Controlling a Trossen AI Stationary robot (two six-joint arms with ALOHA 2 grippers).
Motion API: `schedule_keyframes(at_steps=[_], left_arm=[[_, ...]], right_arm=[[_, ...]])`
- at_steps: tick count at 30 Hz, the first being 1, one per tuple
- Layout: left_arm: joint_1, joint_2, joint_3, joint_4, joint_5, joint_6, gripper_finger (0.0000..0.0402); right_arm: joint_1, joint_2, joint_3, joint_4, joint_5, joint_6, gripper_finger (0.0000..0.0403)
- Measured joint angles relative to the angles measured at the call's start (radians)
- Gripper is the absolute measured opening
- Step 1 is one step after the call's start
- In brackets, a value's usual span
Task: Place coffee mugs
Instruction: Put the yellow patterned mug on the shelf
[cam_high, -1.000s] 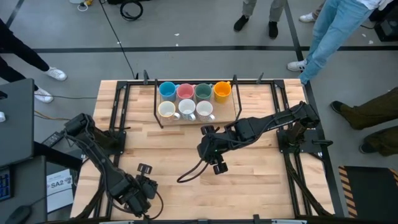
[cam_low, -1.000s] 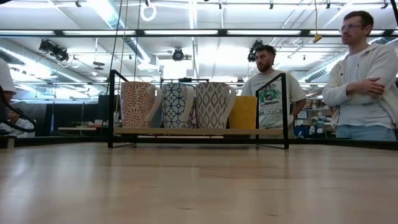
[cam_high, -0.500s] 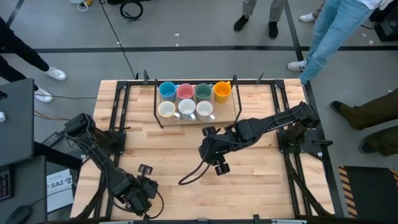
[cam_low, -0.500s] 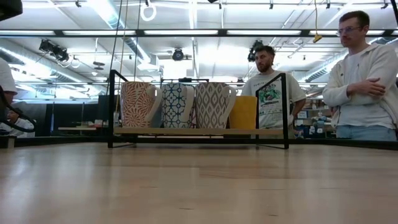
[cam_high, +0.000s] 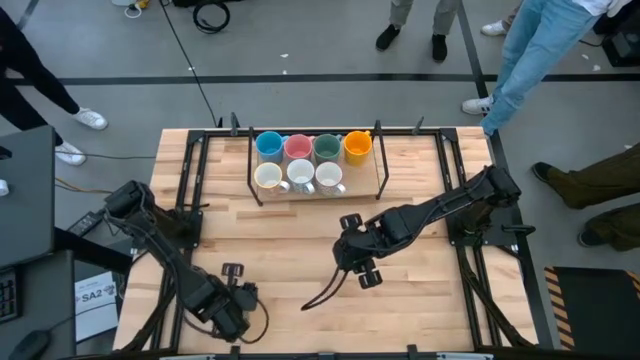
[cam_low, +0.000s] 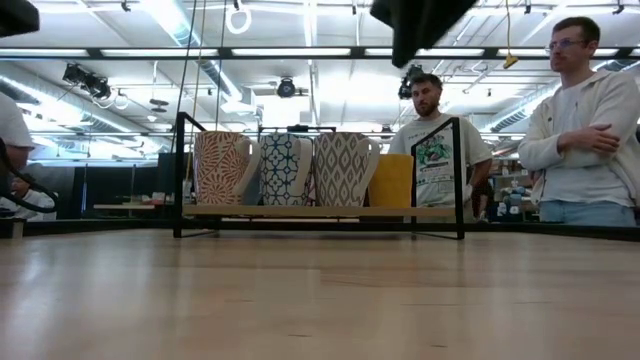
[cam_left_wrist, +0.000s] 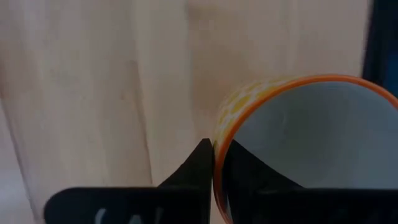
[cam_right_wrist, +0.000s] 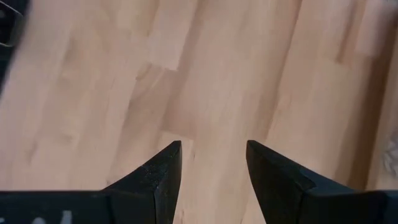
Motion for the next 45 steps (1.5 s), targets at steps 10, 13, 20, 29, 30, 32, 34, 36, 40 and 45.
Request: schedule_keyframes(at_steps=[10, 13, 20, 29, 30, 32, 34, 36, 40, 45], left_arm=[[0.214, 0.002, -0.002, -0.004, -0.011, -0.47, 0.0028], [0.297, 0.002, -0.002, -0.004, -0.011, -0.517, 0.0029], [0.49, 0.002, -0.002, -0.001, -0.01, -0.51, 0.003], [0.644, 0.002, -0.002, 0.038, 0.019, -0.485, 0.0031], [0.653, 0.002, -0.002, 0.045, 0.032, -0.485, 0.0031], [0.665, 0.002, -0.002, 0.06, 0.048, -0.485, 0.0032], [0.672, 0.002, -0.002, 0.063, 0.052, -0.485, 0.0034], [0.672, 0.002, -0.002, 0.064, 0.053, -0.484, 0.004], [0.672, 0.002, -0.001, 0.066, 0.054, -0.484, 0.0057], [0.672, 0.002, -0.001, 0.074, 0.053, -0.485, 0.0069]], right_arm=[[-0.016, -0.073, -0.157, 0.045, 0.101, 0.014, 0.0186], [-0.031, -0.074, -0.191, 0.077, 0.1, 0.006, 0.0186], [-0.048, -0.074, -0.268, 0.174, 0.096, -0.056, 0.0186], [-0.048, -0.075, -0.324, 0.337, 0.089, -0.106, 0.0186], [-0.048, -0.075, -0.325, 0.35, 0.089, -0.106, 0.0186], [-0.049, -0.075, -0.325, 0.373, 0.089, -0.112, 0.0186], [-0.048, -0.075, -0.325, 0.396, 0.089, -0.113, 0.0186], [-0.048, -0.075, -0.325, 0.418, 0.089, -0.114, 0.0186], [-0.048, -0.075, -0.325, 0.442, 0.089, -0.114, 0.0186], [-0.048, -0.075, -0.325, 0.459, 0.089, -0.113, 0.0186]])
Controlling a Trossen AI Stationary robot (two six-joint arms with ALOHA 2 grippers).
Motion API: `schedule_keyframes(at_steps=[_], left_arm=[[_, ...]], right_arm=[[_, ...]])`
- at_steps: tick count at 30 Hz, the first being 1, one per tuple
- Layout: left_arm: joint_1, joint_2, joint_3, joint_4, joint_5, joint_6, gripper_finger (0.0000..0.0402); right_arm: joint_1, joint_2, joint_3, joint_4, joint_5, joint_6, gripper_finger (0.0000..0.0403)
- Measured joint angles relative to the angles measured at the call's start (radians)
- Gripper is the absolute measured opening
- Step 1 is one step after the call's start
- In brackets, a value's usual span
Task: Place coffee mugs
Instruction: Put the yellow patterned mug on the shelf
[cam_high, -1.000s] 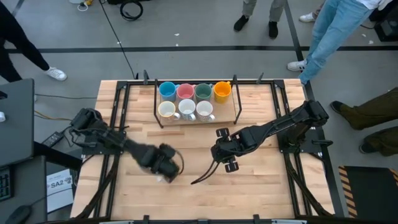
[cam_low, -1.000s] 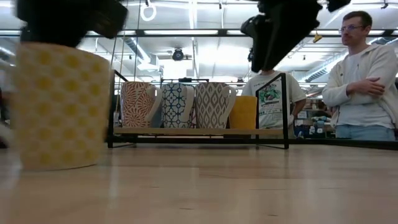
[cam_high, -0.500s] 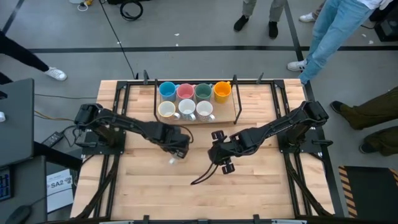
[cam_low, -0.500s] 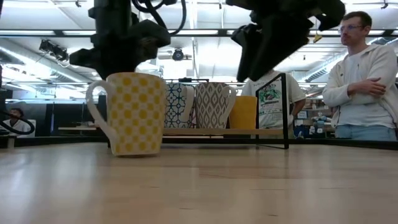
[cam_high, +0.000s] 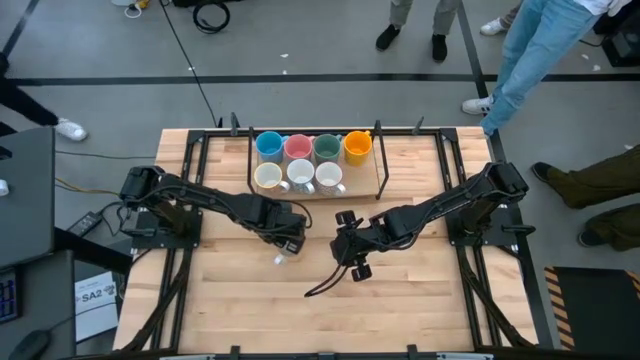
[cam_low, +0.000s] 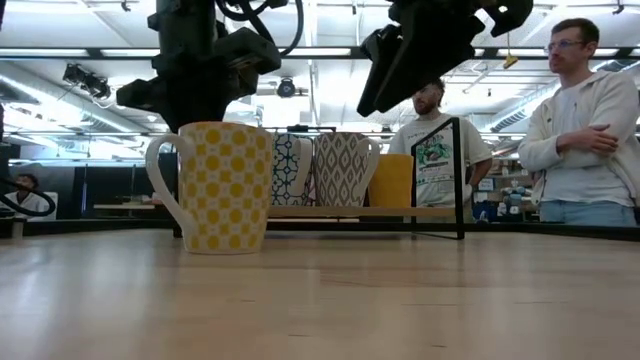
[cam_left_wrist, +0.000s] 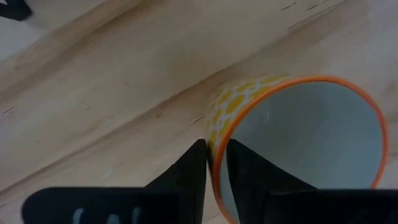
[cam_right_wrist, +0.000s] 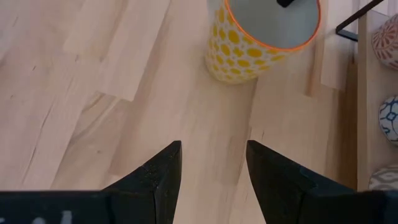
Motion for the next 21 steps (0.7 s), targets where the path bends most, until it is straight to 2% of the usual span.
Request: schedule_keyframes(at_steps=[8, 21], left_arm=[[0.0, 0.0, 0.001, 0.035, 0.0, 0.069, 0.0073], [0.0, -0.055, 0.001, 0.019, 0.0, 0.071, 0.0073]], right_arm=[[0.0, 0.0, 0.001, 0.038, -0.045, 0.002, 0.0186], [0.0, 0.001, 0.002, 0.047, -0.073, 0.004, 0.0186]])
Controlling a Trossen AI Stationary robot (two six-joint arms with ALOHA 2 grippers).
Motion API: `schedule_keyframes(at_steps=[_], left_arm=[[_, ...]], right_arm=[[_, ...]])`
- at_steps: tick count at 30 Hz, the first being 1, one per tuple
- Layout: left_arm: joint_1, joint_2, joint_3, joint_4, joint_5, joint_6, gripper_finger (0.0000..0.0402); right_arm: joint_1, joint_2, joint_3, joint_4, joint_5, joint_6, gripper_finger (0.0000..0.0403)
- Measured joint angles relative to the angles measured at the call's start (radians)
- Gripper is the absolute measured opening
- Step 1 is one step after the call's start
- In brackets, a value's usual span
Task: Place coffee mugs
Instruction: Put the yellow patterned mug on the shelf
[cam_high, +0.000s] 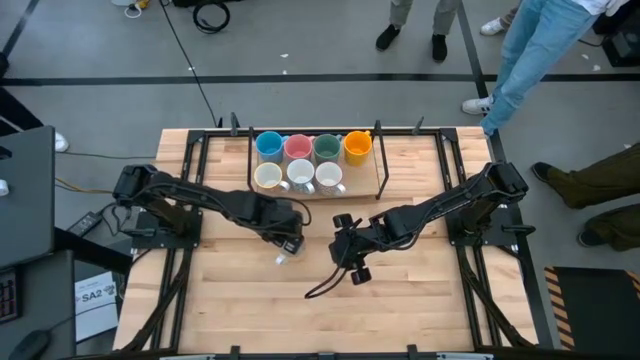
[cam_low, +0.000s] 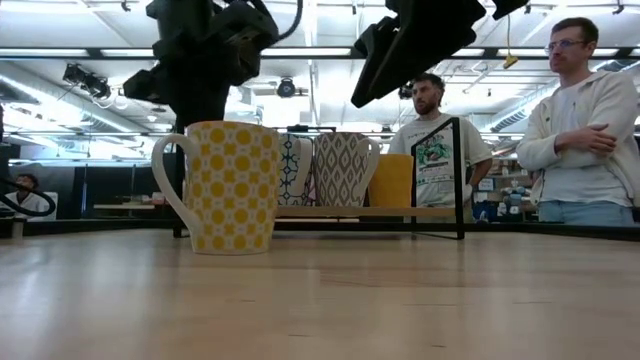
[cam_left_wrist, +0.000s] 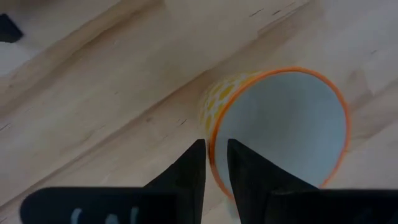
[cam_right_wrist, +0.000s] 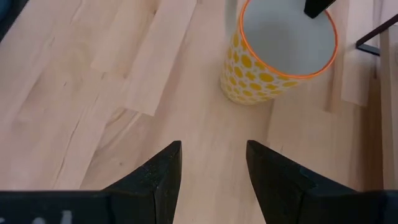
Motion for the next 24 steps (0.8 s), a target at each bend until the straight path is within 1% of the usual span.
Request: schedule_keyframes(at_steps=[5, 9, 12, 14, 16, 17, 20, 22, 24], left_arm=[[0.0, -0.053, 0.0, -0.017, 0.0, 0.036, 0.0073], [-0.001, -0.1, 0.0, -0.058, -0.013, 0.141, 0.0073], [-0.016, -0.12, 0.0, -0.102, -0.071, 0.221, 0.0073], [-0.04, -0.12, -0.003, -0.109, -0.159, 0.236, 0.0073], [-0.063, -0.115, -0.017, -0.1, -0.214, 0.237, 0.0073], [-0.07, -0.105, -0.023, -0.087, -0.222, 0.24, 0.0073], [-0.088, -0.089, -0.057, -0.08, -0.224, 0.243, 0.0073], [-0.096, -0.074, -0.077, -0.026, -0.231, 0.243, 0.0073], [-0.106, -0.064, -0.098, -0.026, -0.231, 0.243, 0.0073]], right_arm=[[0.0, 0.0, 0.0, 0.025, -0.001, 0.007, 0.0186], [0.001, 0.0, 0.0, 0.044, -0.005, 0.035, 0.0186], [0.001, 0.014, 0.0, 0.065, -0.005, 0.065, 0.0186], [0.004, 0.024, 0.0, 0.081, -0.005, 0.081, 0.0186], [0.009, 0.038, 0.002, 0.123, -0.005, 0.084, 0.0186], [0.01, 0.043, 0.001, 0.118, -0.005, 0.084, 0.0186], [0.012, 0.067, 0.001, 0.182, -0.007, 0.084, 0.0186], [0.012, 0.08, 0.0, 0.202, -0.007, 0.084, 0.0186], [0.012, 0.097, 0.001, 0.229, -0.007, 0.084, 0.0186]])
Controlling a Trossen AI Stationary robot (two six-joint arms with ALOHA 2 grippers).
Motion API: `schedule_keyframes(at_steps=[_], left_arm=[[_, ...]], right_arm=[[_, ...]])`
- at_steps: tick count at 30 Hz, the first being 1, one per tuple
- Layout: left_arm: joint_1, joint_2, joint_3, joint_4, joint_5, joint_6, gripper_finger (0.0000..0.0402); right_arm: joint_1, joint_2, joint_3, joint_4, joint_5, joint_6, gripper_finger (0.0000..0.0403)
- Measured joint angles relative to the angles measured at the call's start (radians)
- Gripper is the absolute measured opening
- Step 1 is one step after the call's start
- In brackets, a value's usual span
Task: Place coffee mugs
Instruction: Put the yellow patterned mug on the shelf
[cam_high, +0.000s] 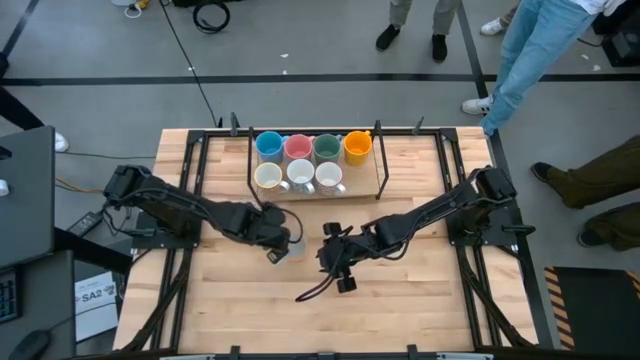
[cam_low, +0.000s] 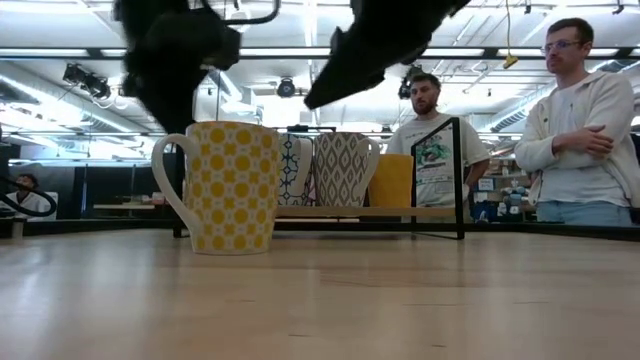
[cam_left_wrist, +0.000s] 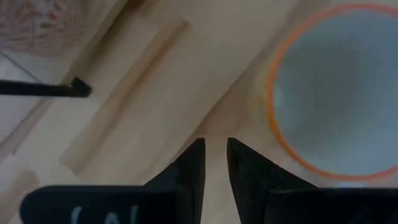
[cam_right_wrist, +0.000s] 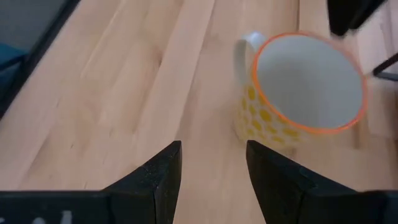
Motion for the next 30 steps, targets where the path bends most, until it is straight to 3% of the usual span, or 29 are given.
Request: schedule_keyframes(at_steps=[12, 23, 30], left_arm=[[-0.022, 0.028, -0.017, 0.122, -0.007, 0.012, 0.0073], [-0.053, 0.028, -0.018, 0.158, -0.006, 0.011, 0.0073], [-0.084, 0.028, -0.018, 0.178, 0.038, 0.0, 0.0073]], right_arm=[[-0.015, 0.086, 0.0, 0.102, 0.003, -0.006, 0.0185], [-0.045, 0.093, -0.001, 0.066, 0.011, 0.008, 0.0185], [-0.054, 0.092, -0.001, 0.038, 0.1, 0.048, 0.0185]])
